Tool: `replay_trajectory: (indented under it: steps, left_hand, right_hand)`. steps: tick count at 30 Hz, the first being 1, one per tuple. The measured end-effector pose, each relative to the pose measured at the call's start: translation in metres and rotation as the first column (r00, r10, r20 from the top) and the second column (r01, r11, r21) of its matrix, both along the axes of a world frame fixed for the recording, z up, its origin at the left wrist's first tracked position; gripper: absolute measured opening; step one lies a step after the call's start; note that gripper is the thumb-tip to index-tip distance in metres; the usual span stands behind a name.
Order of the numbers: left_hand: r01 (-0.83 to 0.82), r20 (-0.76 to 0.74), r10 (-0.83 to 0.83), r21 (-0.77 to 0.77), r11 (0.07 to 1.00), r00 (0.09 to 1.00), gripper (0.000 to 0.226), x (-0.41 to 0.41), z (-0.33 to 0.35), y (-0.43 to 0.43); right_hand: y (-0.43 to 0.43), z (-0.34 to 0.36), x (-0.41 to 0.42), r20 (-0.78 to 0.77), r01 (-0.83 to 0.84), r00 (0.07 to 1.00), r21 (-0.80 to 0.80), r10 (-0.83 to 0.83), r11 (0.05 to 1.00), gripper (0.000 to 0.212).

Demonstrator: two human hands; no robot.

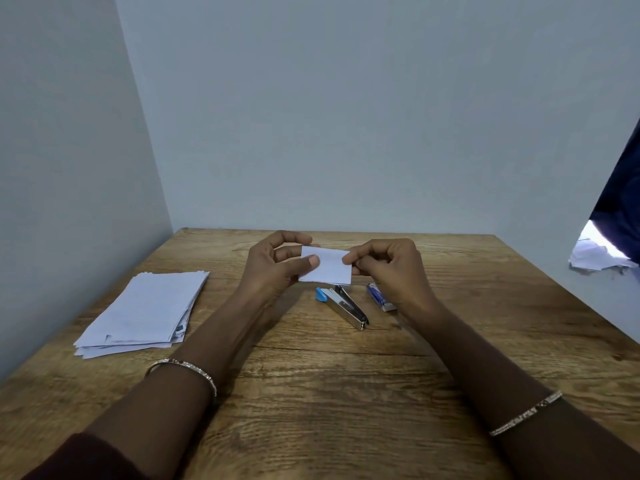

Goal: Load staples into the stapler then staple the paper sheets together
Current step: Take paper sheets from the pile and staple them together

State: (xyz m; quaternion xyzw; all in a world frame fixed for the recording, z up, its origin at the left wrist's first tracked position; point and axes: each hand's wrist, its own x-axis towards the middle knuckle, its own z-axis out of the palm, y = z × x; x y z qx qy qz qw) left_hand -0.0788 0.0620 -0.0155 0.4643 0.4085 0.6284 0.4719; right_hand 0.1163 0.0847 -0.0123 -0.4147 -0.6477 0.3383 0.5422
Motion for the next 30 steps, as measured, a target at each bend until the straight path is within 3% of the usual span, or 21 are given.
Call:
replay_trajectory:
  steps: [6,7,11,16,18,23,27,30]
  left_hand:
    - [-0.007,0.064,0.009,-0.039,0.999,0.998,0.032,-0.002,-0.002,0.002]
    - [0.003,0.074,0.0,-0.038,0.999,0.997,0.032,-0.002,-0.003,0.002]
    - [0.05,0.075,-0.049,-0.015,0.999,0.996,0.037,0.003,-0.003,0.0]
    - [0.057,0.04,-0.056,-0.025,0.998,0.998,0.04,0.009,0.001,-0.007]
    - [0.072,-0.029,-0.072,0.007,0.997,0.997,0.033,0.012,0.005,-0.011]
    - [0.052,-0.374,0.004,0.139,0.989,0.927,0.019,0.015,0.01,-0.015]
    - [0.022,-0.463,0.068,0.185,0.983,0.884,0.016,0.01,0.011,-0.014]
    - [-0.033,-0.548,0.195,0.291,0.956,0.814,0.012,0.013,0.008,-0.013]
  right_hand:
    - [-0.001,0.002,-0.002,-0.238,-0.162,0.962,-0.107,0.132,0.981,0.007]
    - [-0.001,0.001,-0.002,-0.255,-0.179,0.957,-0.138,0.14,0.974,0.014]
    - [-0.001,-0.002,-0.004,-0.173,-0.192,0.973,-0.217,0.156,0.957,0.024]
    - [-0.003,-0.001,-0.002,-0.122,-0.107,0.989,-0.152,0.088,0.983,0.016]
    - [-0.004,-0.001,-0.002,-0.062,-0.058,0.997,-0.099,0.052,0.993,0.014]
    - [-0.007,0.0,-0.005,0.083,-0.02,0.996,0.043,0.016,0.999,0.01]
    - [-0.011,-0.002,-0.01,0.27,-0.02,0.962,0.221,-0.041,0.975,0.018]
    - [-0.012,0.0,-0.013,0.263,0.025,0.96,0.255,-0.094,0.967,0.02]
